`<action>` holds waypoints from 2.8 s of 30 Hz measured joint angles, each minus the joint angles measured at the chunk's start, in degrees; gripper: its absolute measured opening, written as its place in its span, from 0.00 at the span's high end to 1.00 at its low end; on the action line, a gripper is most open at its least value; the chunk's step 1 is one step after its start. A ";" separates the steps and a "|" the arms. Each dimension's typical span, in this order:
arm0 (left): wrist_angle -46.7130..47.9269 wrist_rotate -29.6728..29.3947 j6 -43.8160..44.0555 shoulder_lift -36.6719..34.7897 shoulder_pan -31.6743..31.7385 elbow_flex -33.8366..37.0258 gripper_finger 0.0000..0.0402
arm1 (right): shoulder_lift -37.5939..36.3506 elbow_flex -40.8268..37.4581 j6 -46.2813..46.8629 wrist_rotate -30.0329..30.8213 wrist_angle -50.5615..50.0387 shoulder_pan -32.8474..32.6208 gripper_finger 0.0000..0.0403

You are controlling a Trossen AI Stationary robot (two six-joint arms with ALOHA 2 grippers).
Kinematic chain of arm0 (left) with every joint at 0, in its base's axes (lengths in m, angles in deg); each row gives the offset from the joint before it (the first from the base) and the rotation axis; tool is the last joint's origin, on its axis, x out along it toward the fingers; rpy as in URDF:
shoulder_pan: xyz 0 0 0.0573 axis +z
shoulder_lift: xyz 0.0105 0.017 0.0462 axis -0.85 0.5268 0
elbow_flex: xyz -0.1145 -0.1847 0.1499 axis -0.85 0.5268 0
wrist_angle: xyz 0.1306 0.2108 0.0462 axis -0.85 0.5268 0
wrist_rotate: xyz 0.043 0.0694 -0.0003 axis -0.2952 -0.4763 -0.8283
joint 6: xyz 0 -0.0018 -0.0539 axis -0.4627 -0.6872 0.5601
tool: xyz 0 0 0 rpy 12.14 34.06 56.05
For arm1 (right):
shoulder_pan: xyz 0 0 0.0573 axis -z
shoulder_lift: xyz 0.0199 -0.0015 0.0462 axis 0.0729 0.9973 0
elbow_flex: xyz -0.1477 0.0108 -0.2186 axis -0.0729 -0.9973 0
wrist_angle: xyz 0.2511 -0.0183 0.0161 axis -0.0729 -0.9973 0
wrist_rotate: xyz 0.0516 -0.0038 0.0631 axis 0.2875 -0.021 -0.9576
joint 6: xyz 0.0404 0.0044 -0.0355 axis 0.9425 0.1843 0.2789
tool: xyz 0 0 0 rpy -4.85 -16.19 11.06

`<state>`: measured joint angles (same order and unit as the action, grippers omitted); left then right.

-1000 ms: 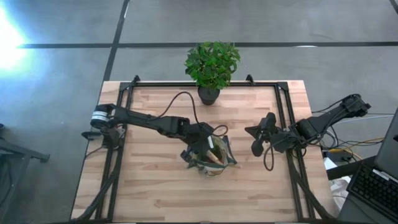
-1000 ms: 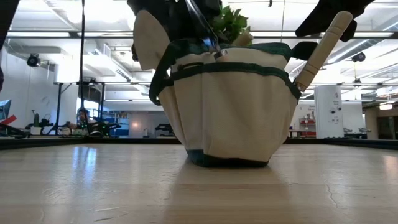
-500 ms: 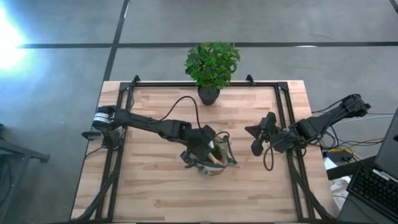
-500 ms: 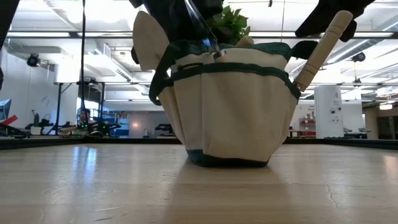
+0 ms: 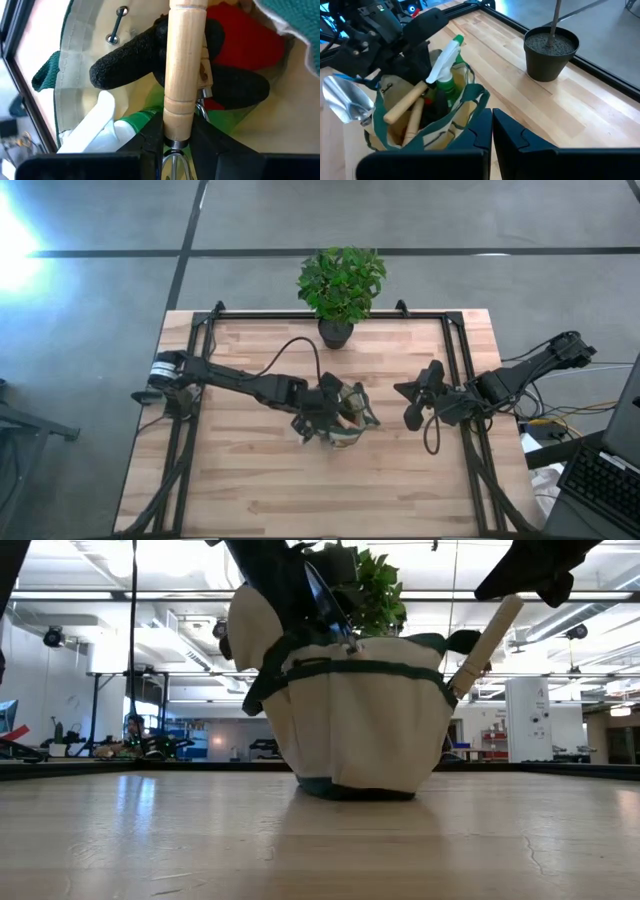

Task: Pick & Place Garden tools in Gardening bag
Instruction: Put the brown hand rake into the green gardening bag, then return to Home Position

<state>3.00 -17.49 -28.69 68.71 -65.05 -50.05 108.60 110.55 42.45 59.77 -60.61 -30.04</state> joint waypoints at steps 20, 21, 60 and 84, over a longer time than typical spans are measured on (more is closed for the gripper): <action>3.52 -10.56 -1.04 0.46 0.00 0.10 0.83 | 0.00 0.00 0.04 -0.11 0.01 0.00 0.98; 4.14 -10.65 -2.33 0.55 -0.01 0.14 0.83 | 0.00 0.00 0.02 -0.11 0.02 0.01 0.98; 10.88 -5.53 16.10 -2.98 -1.65 -11.77 0.47 | 0.00 -0.48 -0.15 -0.11 0.20 0.01 0.98; -39.53 4.50 30.56 -64.68 -1.13 49.10 0.98 | -16.27 -17.04 -34.86 -24.28 33.61 5.40 0.98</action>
<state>-36.53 -12.99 1.87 4.03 -66.18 -0.95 92.33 93.51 7.60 35.49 -27.00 -24.64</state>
